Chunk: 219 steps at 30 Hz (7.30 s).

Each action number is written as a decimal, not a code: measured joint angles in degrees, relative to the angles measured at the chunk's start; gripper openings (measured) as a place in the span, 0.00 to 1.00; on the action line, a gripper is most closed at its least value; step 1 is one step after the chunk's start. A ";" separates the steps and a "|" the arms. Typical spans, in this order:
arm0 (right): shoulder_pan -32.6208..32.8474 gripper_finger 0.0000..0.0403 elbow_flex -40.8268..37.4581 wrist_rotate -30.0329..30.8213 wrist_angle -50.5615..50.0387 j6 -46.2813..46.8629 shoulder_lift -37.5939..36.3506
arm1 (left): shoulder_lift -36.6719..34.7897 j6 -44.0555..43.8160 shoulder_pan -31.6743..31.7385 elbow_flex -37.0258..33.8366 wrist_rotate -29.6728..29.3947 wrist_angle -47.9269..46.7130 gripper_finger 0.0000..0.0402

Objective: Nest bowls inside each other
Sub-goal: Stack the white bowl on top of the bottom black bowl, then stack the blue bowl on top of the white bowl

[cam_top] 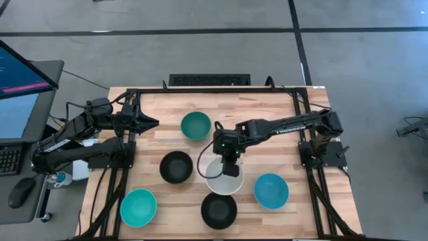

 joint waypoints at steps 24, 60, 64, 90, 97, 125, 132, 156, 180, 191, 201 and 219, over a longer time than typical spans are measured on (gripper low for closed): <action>11.59 0.01 0.04 0.44 9.97 12.60 3.43 | 0.00 -0.51 -0.02 0.00 -0.92 0.07 0.10; 16.21 0.01 0.00 6.64 10.96 26.93 9.18 | -0.01 1.54 -0.02 0.00 3.97 0.20 0.10; 16.61 0.01 -0.03 6.92 9.08 27.26 9.18 | -0.02 1.53 0.00 0.00 3.97 0.20 0.10; 16.66 0.11 0.16 6.17 12.76 27.44 15.09 | -0.02 1.60 0.00 0.00 3.77 0.28 0.10; 14.39 0.07 0.19 5.75 13.78 25.86 15.72 | -0.02 2.42 -0.02 0.00 3.59 0.26 0.10; 3.48 0.15 0.04 10.42 6.00 17.41 7.38 | -0.02 5.00 -0.01 0.00 1.47 0.24 0.10; 4.07 0.15 0.15 9.53 5.58 17.66 2.81 | 0.00 4.96 -0.02 0.02 1.45 0.25 0.10; 3.70 0.15 1.22 7.74 2.64 15.72 7.21 | 0.00 3.90 0.00 0.02 1.43 0.29 0.10; 14.66 0.15 -5.17 16.79 -20.78 34.56 -5.88 | 0.00 5.02 -0.02 0.02 1.45 -0.24 0.10; 22.91 0.15 -24.89 16.88 -8.96 46.97 -13.57 | 0.00 5.35 0.00 0.02 1.45 -0.16 0.10; 25.03 0.15 -28.41 19.77 -9.37 41.32 -24.30 | 0.00 4.44 0.00 0.02 0.92 0.31 0.10; 25.86 0.15 -28.46 18.49 -11.91 25.92 -25.70 | 0.00 3.21 0.00 0.02 0.88 0.31 0.10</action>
